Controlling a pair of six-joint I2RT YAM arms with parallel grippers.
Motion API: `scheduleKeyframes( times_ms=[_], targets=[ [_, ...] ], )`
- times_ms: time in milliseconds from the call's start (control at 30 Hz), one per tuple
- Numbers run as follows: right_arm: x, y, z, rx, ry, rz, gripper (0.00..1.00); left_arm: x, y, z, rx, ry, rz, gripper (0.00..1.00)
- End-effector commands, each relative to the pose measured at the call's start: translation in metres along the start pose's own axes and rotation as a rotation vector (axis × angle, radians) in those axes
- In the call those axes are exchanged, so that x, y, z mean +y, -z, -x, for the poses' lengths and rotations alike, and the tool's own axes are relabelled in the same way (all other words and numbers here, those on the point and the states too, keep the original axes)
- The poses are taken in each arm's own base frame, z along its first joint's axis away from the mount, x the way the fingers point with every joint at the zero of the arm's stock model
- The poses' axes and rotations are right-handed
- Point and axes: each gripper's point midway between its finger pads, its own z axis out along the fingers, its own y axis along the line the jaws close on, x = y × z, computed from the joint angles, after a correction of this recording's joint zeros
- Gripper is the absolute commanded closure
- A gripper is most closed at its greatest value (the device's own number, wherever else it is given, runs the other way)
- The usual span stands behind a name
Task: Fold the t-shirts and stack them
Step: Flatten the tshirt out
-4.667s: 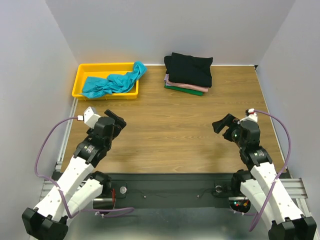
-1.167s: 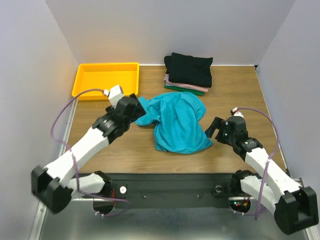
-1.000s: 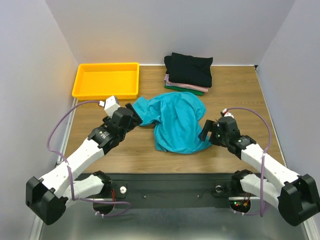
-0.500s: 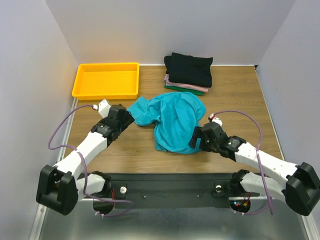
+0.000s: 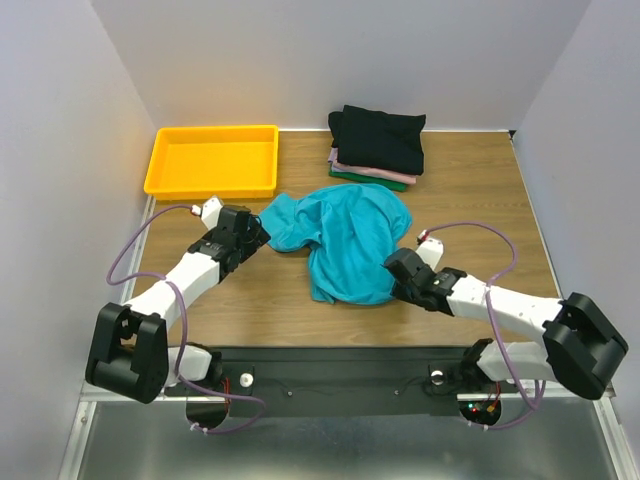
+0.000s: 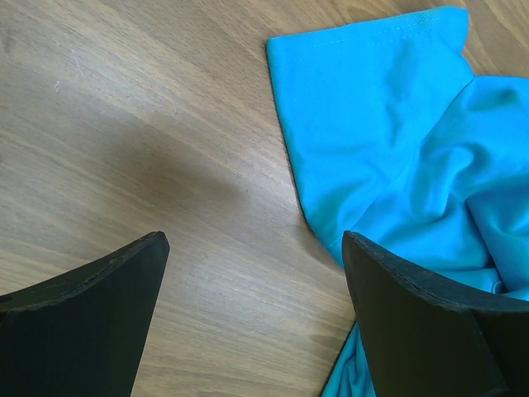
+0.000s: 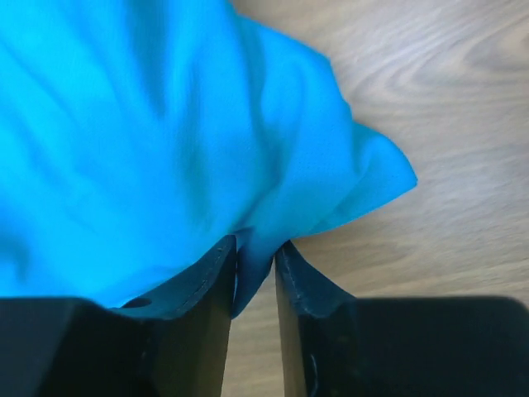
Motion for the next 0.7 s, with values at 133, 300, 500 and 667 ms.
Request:
scheduleKeyframes(
  times_ms=[133,300,500,667],
  targets=[
    [-0.048,-0.01,0.091,-0.224,-0.067,-0.209,0.94,-0.006,0.002,0.015,-0.034,-0.004,-0.024,0.02],
    [-0.08,0.017,0.175,-0.374,-0.102,-0.293,1.0,-0.002,0.006,0.018,-0.045,-0.006,-0.018,0.02],
    [-0.1,0.021,0.247,-0.42,-0.017,-0.418,0.91,-0.005,0.005,0.015,-0.029,-0.02,-0.031,0.02],
    [-0.114,0.002,0.258,-0.37,-0.04,-0.462,0.28,-0.005,0.003,0.008,-0.001,-0.035,-0.037,0.02]
  ],
)
